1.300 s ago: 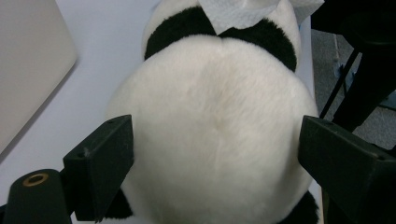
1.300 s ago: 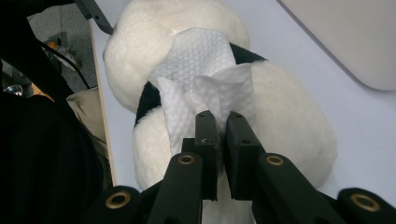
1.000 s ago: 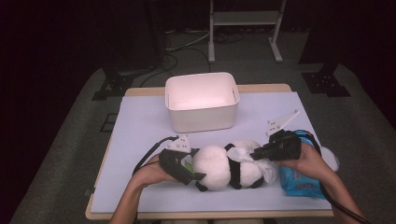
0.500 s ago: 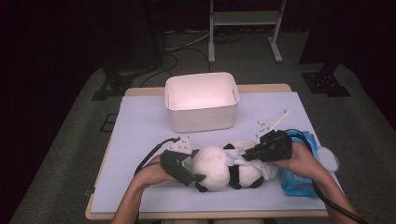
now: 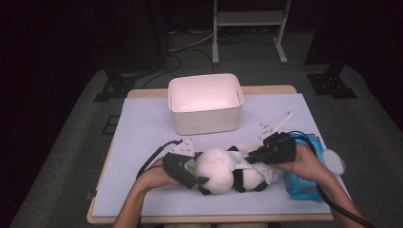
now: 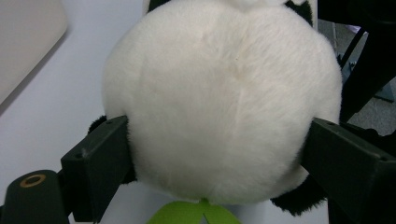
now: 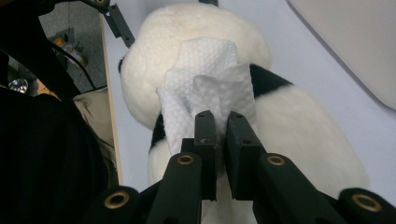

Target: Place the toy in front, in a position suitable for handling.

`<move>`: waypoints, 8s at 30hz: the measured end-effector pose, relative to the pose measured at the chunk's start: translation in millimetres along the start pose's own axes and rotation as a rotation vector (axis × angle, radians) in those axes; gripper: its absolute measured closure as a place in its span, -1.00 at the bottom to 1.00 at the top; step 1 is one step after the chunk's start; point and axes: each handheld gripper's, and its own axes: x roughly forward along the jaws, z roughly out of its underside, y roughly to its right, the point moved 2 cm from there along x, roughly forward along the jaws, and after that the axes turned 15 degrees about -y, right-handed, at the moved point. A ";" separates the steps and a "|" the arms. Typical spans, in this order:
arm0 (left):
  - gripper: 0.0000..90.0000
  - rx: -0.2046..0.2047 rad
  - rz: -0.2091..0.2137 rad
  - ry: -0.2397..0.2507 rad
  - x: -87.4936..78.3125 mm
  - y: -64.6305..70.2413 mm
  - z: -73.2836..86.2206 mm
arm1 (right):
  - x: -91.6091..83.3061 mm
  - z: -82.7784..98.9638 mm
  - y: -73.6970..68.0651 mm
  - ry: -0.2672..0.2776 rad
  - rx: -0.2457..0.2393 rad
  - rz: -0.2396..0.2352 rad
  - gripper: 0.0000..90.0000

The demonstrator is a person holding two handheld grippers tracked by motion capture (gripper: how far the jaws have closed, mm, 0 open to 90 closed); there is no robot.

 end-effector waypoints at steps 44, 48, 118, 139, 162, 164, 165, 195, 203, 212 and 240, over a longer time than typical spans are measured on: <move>-0.72 0.029 -0.017 0.006 -0.8 0.1 -2.9 | -10.4 11.5 33.7 -0.010 0.091 0.026 0.86; -0.72 0.027 -0.012 0.008 -0.1 -0.9 -2.7 | -7.2 -0.8 25.8 -0.017 0.050 0.023 0.86; -0.68 0.017 0.014 0.025 3.3 -2.4 -11.8 | 10.6 -24.3 -10.1 -0.004 -0.092 -0.058 0.86; -0.64 0.013 0.024 0.008 4.9 -6.0 -9.4 | 14.4 -37.6 -13.6 -0.009 -0.129 -0.056 0.85; -0.76 -0.080 0.106 -0.015 14.1 -7.8 -2.2 | -2.3 35.7 19.2 0.040 0.062 -0.002 0.86; -0.78 -0.106 0.133 -0.003 14.0 -8.5 -2.2 | -1.3 37.1 18.3 0.043 0.064 -0.006 0.86; -0.78 -0.113 0.140 -0.004 14.1 -9.1 -2.4 | -0.8 37.6 17.5 0.045 0.063 -0.010 0.86; -0.11 -0.178 0.190 0.077 12.0 -16.6 -13.9 | 7.3 33.3 0.3 0.058 0.006 -0.007 0.87; 0.05 -0.145 0.143 0.094 8.4 -15.3 -14.9 | 2.1 21.9 1.0 0.100 -0.005 -0.022 0.87; 0.13 -0.117 0.075 0.099 -4.5 -19.3 -14.0 | 7.1 -10.3 2.7 0.062 -0.054 0.002 0.87; -0.61 -0.177 0.094 0.055 -7.7 -15.7 0.3 | 11.4 17.0 -6.1 0.017 -0.058 0.007 0.88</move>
